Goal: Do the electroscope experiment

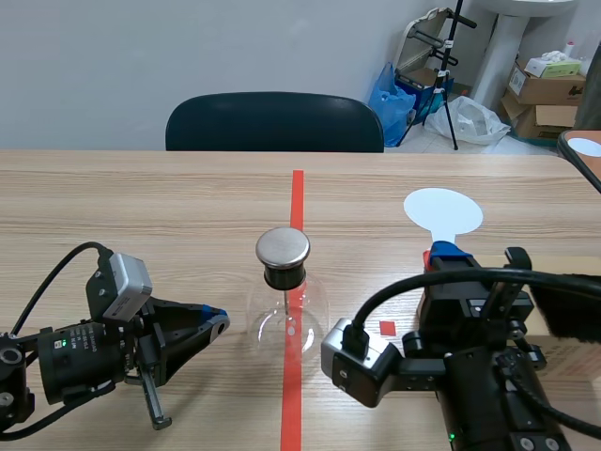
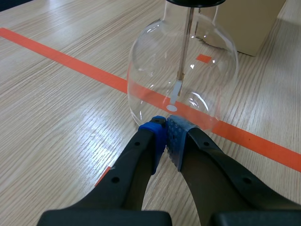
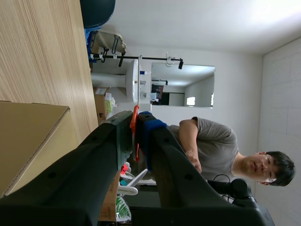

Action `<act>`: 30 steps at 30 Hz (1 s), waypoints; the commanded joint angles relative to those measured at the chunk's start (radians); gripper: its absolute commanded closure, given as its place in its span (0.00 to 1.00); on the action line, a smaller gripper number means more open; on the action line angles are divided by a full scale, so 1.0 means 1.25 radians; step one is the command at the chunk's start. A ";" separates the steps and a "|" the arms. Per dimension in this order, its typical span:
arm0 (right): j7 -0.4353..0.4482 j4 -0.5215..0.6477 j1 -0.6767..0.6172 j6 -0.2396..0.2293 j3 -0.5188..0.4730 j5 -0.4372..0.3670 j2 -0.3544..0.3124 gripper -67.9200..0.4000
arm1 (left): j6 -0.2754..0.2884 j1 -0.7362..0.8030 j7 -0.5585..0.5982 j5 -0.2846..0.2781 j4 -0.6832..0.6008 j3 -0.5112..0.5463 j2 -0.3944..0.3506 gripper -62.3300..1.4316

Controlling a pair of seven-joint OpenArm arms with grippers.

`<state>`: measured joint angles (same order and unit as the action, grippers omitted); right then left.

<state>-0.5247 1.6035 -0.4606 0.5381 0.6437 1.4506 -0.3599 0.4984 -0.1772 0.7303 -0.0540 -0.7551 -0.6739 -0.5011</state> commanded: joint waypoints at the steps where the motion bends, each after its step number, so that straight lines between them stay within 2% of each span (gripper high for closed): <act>1: -0.001 0.011 0.007 0.011 -0.002 0.005 -0.005 0.98 | 0.001 0.002 0.011 -0.010 -0.017 0.001 0.006 0.93; 10: -0.001 0.011 0.007 0.018 -0.002 0.008 -0.005 0.98 | 0.001 0.002 0.011 -0.010 -0.017 0.001 0.006 0.93; 14: 0.002 0.011 0.006 0.061 -0.002 0.008 -0.005 0.98 | 0.001 0.002 0.011 -0.010 -0.017 0.001 0.006 0.93; 18: 0.018 0.018 -0.011 0.076 -0.011 0.008 -0.005 0.98 | 0.001 0.002 0.011 -0.010 -0.017 0.001 0.006 0.93; 27: 0.146 0.050 -0.122 0.194 -0.099 0.008 -0.005 0.98 | 0.001 0.002 0.011 -0.010 -0.017 0.001 0.005 0.93; 30: 0.187 0.050 -0.160 0.196 -0.136 0.008 -0.005 0.98 | 0.003 0.002 0.012 -0.010 -0.017 0.001 0.003 0.93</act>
<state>-0.2867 1.6459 -0.6575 0.7258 0.4820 1.4593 -0.3599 0.4984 -0.1772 0.7307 -0.0540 -0.7551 -0.6739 -0.5011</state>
